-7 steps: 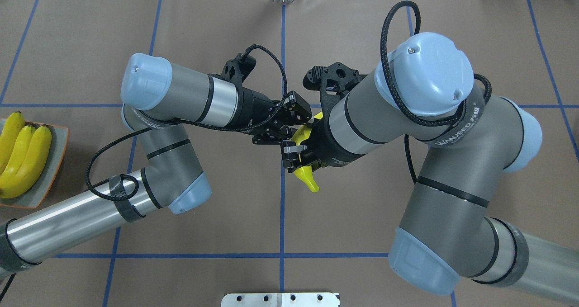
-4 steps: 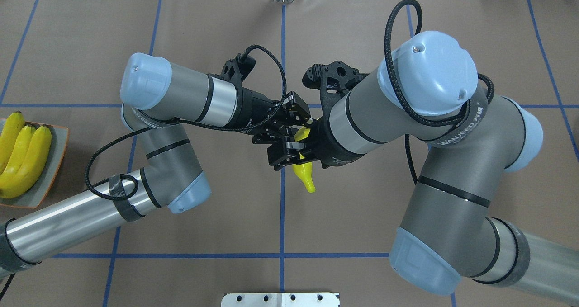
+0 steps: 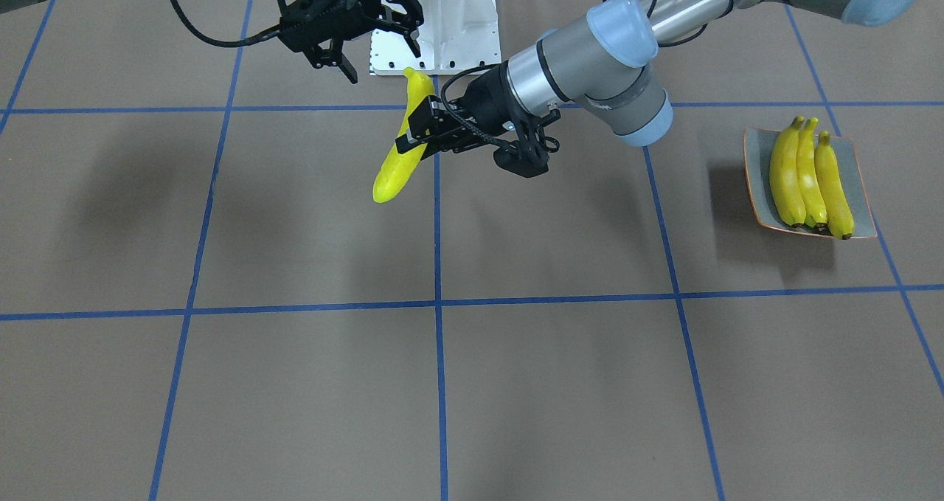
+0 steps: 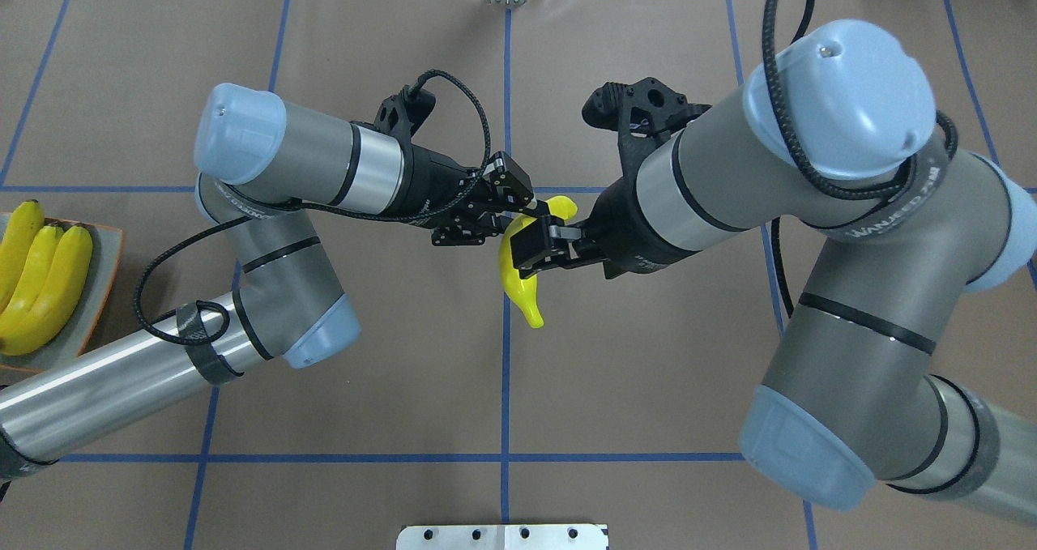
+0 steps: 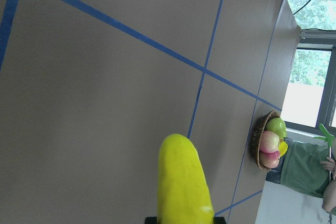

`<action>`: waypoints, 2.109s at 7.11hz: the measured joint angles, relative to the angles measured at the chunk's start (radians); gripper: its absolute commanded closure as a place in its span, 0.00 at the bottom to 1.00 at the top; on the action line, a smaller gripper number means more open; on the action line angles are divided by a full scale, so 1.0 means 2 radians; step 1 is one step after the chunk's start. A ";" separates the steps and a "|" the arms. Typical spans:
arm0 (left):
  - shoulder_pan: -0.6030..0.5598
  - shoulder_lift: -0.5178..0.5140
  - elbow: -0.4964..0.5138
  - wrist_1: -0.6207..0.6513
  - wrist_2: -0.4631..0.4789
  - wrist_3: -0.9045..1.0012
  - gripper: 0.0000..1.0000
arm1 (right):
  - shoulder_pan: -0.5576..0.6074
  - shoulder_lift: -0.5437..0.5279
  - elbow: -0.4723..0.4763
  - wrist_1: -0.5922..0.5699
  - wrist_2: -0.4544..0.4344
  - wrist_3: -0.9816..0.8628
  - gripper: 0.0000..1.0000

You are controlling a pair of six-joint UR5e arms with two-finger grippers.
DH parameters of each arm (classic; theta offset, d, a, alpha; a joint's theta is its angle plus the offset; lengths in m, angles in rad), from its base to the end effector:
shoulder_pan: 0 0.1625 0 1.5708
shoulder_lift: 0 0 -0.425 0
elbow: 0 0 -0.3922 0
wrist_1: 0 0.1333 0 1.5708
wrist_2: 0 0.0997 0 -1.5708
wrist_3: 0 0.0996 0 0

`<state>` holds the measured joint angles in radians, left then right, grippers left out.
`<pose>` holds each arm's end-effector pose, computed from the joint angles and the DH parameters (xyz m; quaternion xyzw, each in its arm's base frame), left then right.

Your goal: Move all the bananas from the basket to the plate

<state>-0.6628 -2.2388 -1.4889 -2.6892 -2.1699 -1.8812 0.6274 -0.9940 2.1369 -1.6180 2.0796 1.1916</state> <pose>0.4714 -0.4658 0.1694 -0.0652 0.7422 -0.0978 0.6598 -0.3692 -0.3724 0.1130 0.0549 -0.5452 -0.0278 0.8360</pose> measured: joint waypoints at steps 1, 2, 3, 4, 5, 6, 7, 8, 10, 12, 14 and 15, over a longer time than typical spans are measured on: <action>-0.031 0.019 0.001 0.000 -0.041 0.015 1.00 | 0.023 -0.012 0.005 -0.001 0.013 -0.001 0.00; -0.064 0.038 0.002 0.000 -0.091 0.042 1.00 | 0.044 -0.020 0.005 -0.001 0.024 -0.002 0.00; -0.095 0.056 0.003 0.000 -0.144 0.077 1.00 | 0.060 -0.026 0.004 -0.002 0.030 -0.005 0.00; -0.126 0.075 0.006 0.000 -0.199 0.121 1.00 | 0.071 -0.030 0.002 -0.002 0.033 -0.008 0.00; -0.163 0.097 0.015 0.000 -0.261 0.180 1.00 | 0.079 -0.033 -0.001 -0.002 0.033 -0.009 0.00; -0.199 0.119 0.031 0.000 -0.317 0.242 1.00 | 0.083 -0.034 -0.003 -0.002 0.033 -0.009 0.00; -0.234 0.140 0.050 0.000 -0.364 0.302 1.00 | 0.084 -0.034 -0.005 -0.002 0.032 -0.009 0.00; -0.262 0.162 0.065 0.000 -0.397 0.355 1.00 | 0.085 -0.034 -0.007 -0.002 0.030 -0.009 0.00; -0.308 0.203 0.085 -0.002 -0.449 0.445 1.00 | 0.084 -0.033 -0.010 -0.002 0.027 -0.009 0.00; -0.353 0.230 0.090 -0.018 -0.488 0.489 1.00 | 0.084 -0.032 -0.013 -0.002 0.026 -0.008 0.00; -0.378 0.279 0.089 -0.095 -0.447 0.503 1.00 | 0.084 -0.032 -0.016 -0.002 0.025 -0.008 0.00; -0.385 0.297 0.088 -0.126 -0.409 0.504 1.00 | 0.084 -0.031 -0.018 -0.002 0.025 -0.008 0.00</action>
<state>-1.4338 -1.6450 -1.3130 -2.9420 -2.9883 -0.8729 0.7951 -1.0565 2.1017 -1.6214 2.1298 1.1750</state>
